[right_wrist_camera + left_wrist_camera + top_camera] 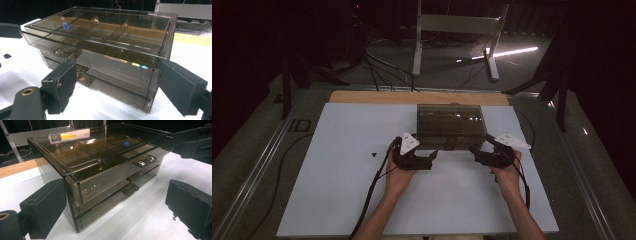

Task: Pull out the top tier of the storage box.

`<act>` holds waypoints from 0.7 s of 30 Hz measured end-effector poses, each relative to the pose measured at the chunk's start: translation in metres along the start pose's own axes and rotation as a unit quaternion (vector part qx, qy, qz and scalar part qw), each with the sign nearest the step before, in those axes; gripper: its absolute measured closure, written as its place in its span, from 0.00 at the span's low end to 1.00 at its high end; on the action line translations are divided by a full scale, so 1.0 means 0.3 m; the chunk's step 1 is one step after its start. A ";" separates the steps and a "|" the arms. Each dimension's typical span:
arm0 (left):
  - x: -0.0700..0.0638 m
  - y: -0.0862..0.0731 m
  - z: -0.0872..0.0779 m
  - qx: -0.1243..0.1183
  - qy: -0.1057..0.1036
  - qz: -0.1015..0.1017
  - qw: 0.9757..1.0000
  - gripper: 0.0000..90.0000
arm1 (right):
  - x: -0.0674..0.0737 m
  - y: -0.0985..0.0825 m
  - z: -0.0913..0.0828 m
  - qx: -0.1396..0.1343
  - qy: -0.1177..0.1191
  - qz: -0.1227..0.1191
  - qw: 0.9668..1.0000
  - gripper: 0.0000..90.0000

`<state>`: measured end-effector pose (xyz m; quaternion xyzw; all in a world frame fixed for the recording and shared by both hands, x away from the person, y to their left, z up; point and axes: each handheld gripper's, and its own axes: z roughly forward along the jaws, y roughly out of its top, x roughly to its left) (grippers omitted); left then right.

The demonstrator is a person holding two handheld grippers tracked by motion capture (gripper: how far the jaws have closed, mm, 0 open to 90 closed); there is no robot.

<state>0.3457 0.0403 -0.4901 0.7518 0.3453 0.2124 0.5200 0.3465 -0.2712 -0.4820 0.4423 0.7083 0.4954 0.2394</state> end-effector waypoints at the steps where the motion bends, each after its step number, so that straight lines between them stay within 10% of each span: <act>1: 0.000 0.000 0.003 0.000 -0.001 0.000 1.000 0.05 | 0.000 0.000 0.000 0.000 0.000 -0.001 1.000 0.19; 21: -0.001 0.007 0.009 0.008 -0.009 -0.036 0.999 0.13 | 0.001 -0.002 -0.001 -0.002 -0.003 0.008 1.000 0.19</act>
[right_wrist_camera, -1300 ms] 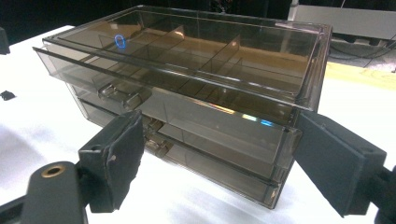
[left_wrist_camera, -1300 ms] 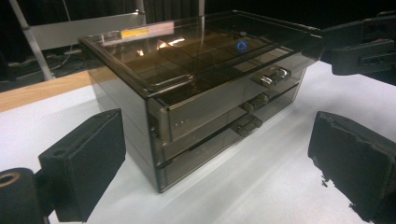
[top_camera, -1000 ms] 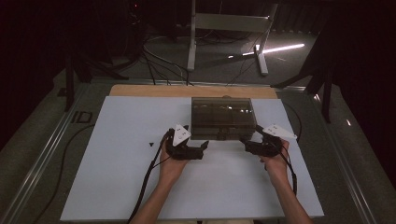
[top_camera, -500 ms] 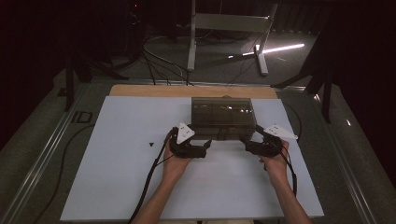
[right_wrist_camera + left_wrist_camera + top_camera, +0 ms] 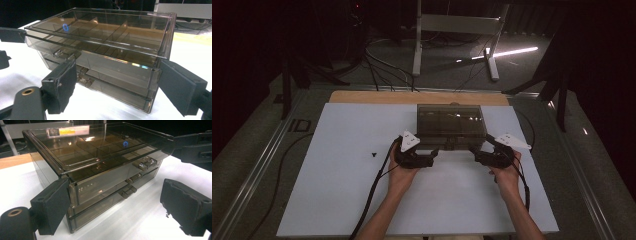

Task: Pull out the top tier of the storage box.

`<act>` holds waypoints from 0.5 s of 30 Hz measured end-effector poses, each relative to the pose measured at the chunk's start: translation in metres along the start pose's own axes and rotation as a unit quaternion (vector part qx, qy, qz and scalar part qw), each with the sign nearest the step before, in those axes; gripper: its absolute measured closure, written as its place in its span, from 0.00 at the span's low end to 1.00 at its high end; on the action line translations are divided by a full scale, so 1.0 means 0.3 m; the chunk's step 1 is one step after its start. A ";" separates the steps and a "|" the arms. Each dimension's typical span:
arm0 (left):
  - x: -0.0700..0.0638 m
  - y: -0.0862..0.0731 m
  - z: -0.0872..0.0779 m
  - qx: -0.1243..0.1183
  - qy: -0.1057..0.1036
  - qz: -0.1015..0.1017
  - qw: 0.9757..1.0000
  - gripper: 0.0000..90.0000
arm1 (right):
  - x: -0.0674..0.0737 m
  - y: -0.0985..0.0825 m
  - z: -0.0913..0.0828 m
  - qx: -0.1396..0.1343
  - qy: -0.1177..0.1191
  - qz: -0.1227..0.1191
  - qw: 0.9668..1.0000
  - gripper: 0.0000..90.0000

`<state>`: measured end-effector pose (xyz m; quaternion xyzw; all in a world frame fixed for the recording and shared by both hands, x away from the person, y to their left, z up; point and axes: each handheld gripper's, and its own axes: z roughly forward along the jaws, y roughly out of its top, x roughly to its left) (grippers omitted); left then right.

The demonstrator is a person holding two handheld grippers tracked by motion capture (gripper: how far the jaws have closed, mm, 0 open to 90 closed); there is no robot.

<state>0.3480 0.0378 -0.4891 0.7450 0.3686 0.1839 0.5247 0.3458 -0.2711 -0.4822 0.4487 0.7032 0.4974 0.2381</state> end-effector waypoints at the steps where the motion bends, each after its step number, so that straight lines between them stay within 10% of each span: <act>1: 0.000 0.001 -0.003 0.002 -0.002 0.001 1.000 0.13 | 0.000 0.000 -0.001 0.001 0.000 0.000 1.000 0.19; 15: 0.003 -0.011 -0.008 0.011 -0.003 0.001 1.000 0.18 | -0.013 -0.007 -0.009 0.004 0.011 0.023 1.000 0.20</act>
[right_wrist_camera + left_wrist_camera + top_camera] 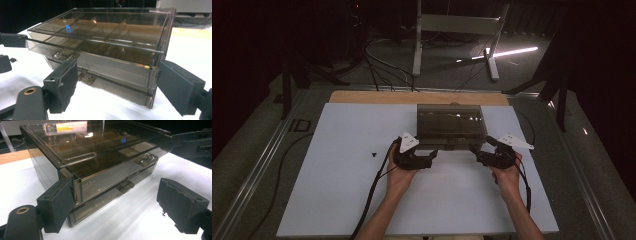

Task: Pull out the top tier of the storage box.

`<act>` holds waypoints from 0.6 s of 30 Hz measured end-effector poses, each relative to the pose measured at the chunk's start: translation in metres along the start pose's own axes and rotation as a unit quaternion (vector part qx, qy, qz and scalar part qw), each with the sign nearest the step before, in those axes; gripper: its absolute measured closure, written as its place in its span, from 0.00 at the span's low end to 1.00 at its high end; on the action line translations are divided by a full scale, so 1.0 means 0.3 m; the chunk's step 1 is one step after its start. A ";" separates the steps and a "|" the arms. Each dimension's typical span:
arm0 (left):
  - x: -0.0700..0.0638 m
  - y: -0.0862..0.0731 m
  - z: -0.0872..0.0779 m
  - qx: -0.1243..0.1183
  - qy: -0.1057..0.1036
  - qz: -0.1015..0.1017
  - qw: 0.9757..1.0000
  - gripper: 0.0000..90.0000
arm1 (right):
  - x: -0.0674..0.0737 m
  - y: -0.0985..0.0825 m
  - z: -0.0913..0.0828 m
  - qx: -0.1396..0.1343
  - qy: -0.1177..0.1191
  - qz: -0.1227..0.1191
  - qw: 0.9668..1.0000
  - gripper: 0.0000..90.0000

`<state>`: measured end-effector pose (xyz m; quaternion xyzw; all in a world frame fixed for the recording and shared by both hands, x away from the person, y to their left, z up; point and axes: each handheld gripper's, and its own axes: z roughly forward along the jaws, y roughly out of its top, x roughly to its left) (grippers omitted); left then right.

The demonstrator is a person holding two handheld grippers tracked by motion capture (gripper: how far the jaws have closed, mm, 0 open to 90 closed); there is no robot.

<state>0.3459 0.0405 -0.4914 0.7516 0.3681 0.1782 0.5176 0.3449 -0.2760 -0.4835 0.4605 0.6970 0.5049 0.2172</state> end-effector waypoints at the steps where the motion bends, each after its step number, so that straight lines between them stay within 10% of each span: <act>1: 0.000 -0.001 0.002 0.001 0.000 0.000 1.000 0.18 | 0.002 -0.002 0.005 0.002 -0.002 0.001 1.000 0.21; 18: 0.031 0.003 -0.009 0.001 0.019 -0.018 1.000 0.43 | 0.008 0.002 0.014 0.016 -0.013 -0.023 1.000 0.25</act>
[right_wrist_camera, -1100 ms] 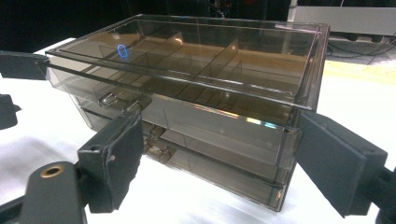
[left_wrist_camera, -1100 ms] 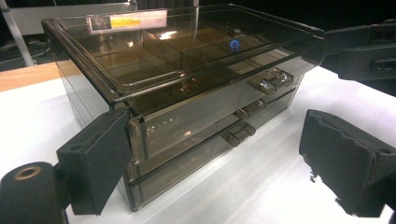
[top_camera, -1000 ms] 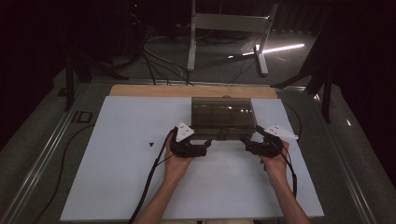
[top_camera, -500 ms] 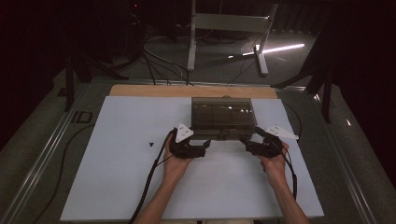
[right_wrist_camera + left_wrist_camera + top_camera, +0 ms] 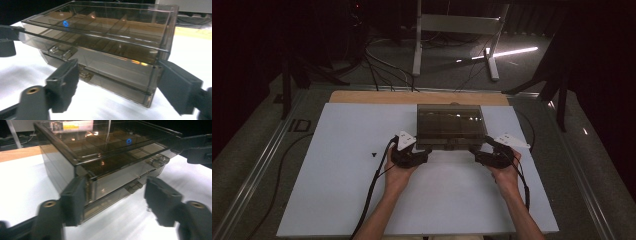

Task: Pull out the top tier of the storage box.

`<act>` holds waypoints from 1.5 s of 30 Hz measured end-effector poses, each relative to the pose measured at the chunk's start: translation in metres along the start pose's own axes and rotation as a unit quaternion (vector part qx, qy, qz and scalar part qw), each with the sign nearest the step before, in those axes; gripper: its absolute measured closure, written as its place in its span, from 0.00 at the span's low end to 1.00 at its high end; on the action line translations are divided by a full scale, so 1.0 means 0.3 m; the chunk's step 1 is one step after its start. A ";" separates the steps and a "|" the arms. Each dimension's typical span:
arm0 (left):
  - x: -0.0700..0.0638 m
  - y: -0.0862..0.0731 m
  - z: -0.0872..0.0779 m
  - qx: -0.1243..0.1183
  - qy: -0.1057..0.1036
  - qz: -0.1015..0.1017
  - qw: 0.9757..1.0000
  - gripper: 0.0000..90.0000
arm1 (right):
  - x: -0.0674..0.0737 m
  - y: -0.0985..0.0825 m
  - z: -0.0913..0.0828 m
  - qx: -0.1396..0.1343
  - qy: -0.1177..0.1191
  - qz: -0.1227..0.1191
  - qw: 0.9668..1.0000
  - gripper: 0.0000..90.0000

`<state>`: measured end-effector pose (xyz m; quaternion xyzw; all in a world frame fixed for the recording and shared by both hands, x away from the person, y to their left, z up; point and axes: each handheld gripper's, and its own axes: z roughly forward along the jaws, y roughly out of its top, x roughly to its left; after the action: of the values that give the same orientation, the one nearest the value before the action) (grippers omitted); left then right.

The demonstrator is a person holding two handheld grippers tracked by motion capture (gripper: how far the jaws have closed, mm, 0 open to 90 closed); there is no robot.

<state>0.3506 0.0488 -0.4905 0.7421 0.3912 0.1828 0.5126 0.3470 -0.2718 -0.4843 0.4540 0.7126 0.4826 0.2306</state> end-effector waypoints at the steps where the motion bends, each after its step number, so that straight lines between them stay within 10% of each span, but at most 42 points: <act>1: 0.003 0.000 -0.001 0.000 0.001 0.000 1.000 0.46 | 0.000 0.000 0.000 0.001 -0.005 -0.002 1.000 0.28; 23: 0.016 0.003 -0.005 0.004 0.024 -0.001 1.000 0.69 | -0.020 -0.012 -0.010 -0.002 -0.029 -0.012 1.000 0.56; 45: 0.003 0.003 -0.024 0.010 0.035 -0.009 0.999 0.77 | -0.010 -0.017 -0.034 -0.006 -0.033 -0.010 0.999 0.62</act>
<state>0.3466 0.0539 -0.4869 0.7367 0.4173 0.2007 0.4928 0.3386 -0.2799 -0.4848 0.4609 0.7062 0.4695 0.2617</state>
